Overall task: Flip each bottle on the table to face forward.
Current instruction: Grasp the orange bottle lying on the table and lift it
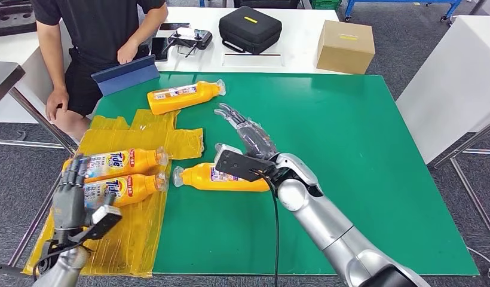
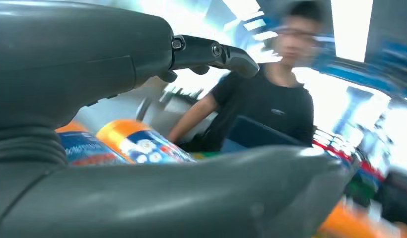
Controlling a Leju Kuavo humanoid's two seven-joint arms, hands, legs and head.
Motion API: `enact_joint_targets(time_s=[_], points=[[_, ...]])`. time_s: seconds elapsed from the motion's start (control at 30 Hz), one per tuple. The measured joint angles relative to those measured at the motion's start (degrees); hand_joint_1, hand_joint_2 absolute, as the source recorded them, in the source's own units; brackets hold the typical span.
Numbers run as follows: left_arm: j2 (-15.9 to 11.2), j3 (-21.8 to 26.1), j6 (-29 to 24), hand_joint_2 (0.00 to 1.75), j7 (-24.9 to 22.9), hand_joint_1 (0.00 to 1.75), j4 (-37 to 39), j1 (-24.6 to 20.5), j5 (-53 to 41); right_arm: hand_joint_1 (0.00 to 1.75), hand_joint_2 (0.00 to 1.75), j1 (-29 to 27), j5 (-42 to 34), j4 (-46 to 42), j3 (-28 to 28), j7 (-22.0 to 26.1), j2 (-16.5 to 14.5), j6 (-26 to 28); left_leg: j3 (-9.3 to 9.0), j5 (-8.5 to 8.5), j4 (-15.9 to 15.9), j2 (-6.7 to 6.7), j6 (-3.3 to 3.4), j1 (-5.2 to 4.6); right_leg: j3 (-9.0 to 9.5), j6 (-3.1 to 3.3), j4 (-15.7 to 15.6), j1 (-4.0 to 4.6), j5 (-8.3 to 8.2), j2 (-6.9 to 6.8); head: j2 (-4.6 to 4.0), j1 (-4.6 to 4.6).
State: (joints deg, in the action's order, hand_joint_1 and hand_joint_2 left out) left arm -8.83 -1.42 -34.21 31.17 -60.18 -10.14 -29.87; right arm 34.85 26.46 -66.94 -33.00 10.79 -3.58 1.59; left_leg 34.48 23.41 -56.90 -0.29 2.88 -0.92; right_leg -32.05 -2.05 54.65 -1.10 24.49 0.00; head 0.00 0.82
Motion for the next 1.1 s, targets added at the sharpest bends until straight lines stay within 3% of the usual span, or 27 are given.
enact_joint_targets(time_s=[0.07, 0.13, 0.2, 0.3, 0.43, 0.77, 1.1], points=[[-0.31, 0.68, 7.17, 0.0, 0.3, 0.0, -7.67, 3.11, 16.68, 0.0, 1.75, -0.15, 2.22, 0.49, -0.14, -0.51, 0.54, 0.46, 0.01, 0.01, 0.0, 0.05, 0.0, 0.0, -0.01, 0.0, 0.0, 0.0, 0.0, 0.03, 0.0, 0.0], [-0.49, 2.41, 13.37, 0.0, 0.26, 0.0, -15.81, 6.63, 29.07, 0.0, 1.75, -0.51, 4.57, 0.96, -0.2, -1.2, 1.27, 0.81, 0.01, 0.02, 0.0, 0.02, -0.01, 0.0, -0.03, 0.01, -0.01, 0.0, 0.02, 0.03, 0.0, 0.01], [-0.42, 4.69, 16.74, 0.0, 0.28, 0.0, -23.18, 10.38, 34.58, 0.0, 1.75, -1.27, 7.13, 1.16, -0.22, -1.98, 2.09, 1.19, 0.02, 0.04, 0.0, 0.0, -0.02, 0.0, -0.07, 0.02, -0.02, 0.0, 0.03, 0.03, 0.0, 0.0], [0.04, 7.6, 18.4, 0.0, 0.41, 0.0, -31.42, 14.86, 35.82, 0.0, 1.75, -2.84, 10.18, 1.07, -0.22, -3.02, 3.12, 1.48, 0.02, 0.06, 0.0, -0.03, -0.02, -0.02, -0.12, 0.03, -0.05, 0.0, 0.05, 0.02, 0.0, 0.0], [0.97, 9.7, 19.21, 0.0, -0.01, 0.0, -36.39, 17.41, 34.73, 0.0, 1.75, -4.89, 14.26, 0.16, -0.23, -4.88, 3.83, 0.6, 0.01, 0.06, 0.01, -0.06, -0.02, -0.01, -0.12, 0.04, -0.06, 0.0, 0.05, 0.01, 0.0, 0.0], [2.8, 10.93, 19.97, 0.0, -1.06, 0.0, -37.13, 16.49, 33.44, 0.0, 1.75, -6.87, 17.88, -0.12, -0.33, -6.77, 3.82, 0.2, -0.05, 0.0, 0.01, -0.06, -0.04, 0.02, -0.09, 0.06, -0.04, 0.0, -0.02, 0.01, 0.0, 0.0], [4.22, 10.58, 20.36, 0.0, -2.04, 0.0, -35.37, 11.61, 31.48, 0.0, 1.75, -7.32, 21.48, 1.23, -0.33, -7.67, 3.61, 0.41, -0.03, -0.01, 0.01, -0.05, -0.04, 0.0, -0.07, 0.05, -0.04, 0.01, -0.02, 0.0, 0.0, -0.01]])
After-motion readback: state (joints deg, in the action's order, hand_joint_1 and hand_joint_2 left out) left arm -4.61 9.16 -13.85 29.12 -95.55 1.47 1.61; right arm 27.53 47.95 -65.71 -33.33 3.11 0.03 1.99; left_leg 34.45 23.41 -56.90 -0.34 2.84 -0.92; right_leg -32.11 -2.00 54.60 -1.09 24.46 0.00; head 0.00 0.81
